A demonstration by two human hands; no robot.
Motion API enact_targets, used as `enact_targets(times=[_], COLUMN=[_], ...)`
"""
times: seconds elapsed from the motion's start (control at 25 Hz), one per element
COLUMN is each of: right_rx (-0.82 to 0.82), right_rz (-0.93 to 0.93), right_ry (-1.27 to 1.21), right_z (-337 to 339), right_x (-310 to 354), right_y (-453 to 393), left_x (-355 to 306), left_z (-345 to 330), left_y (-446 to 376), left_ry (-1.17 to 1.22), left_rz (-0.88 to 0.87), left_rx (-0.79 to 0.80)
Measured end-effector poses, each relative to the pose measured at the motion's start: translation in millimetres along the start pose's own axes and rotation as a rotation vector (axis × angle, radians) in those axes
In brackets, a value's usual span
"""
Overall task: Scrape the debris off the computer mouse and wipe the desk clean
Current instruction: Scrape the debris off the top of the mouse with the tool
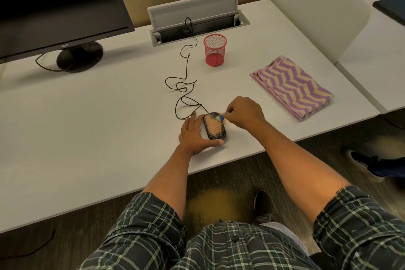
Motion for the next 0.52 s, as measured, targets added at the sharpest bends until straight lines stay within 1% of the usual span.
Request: enact_targets(times=[0.08, 0.16, 0.28, 0.36, 0.44, 0.52], right_rx=[-0.020, 0.003, -0.027, -0.006, -0.004, -0.004], right_rz=[0.010, 0.029, -0.025, -0.005, -0.024, -0.025], right_ry=[-0.027, -0.023, 0.007, -0.002, 0.008, -0.035], right_z=[0.1, -1.1, -0.2, -0.8, 0.9, -0.2], right_x=[-1.0, -1.0, -0.8, -0.3, -1.5, -6.0], right_y=[0.6, 2.0, 1.9, 1.3, 1.6, 0.3], left_x=[0.7, 1.3, 1.2, 1.3, 2.0, 1.7], left_z=[-0.2, -0.4, -0.2, -0.5, -0.8, -0.6], left_y=[-0.3, -0.6, -0.5, -0.7, -1.2, -1.0], left_ry=[-0.001, -0.002, 0.011, 0.007, 0.011, 0.009], left_rz=[0.001, 0.002, 0.001, 0.001, 0.002, 0.004], left_rx=[-0.001, 0.001, -0.002, 0.000, 0.002, 0.002])
Point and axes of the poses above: each hand's wrist, its own y-axis away from the middle knuckle, its own z-axis out of the back of the hand, x = y × z, the point moved 1 cm from there along -y, towards the middle knuckle, and after that the axes turned 15 degrees about y, right-handed, at the moved point
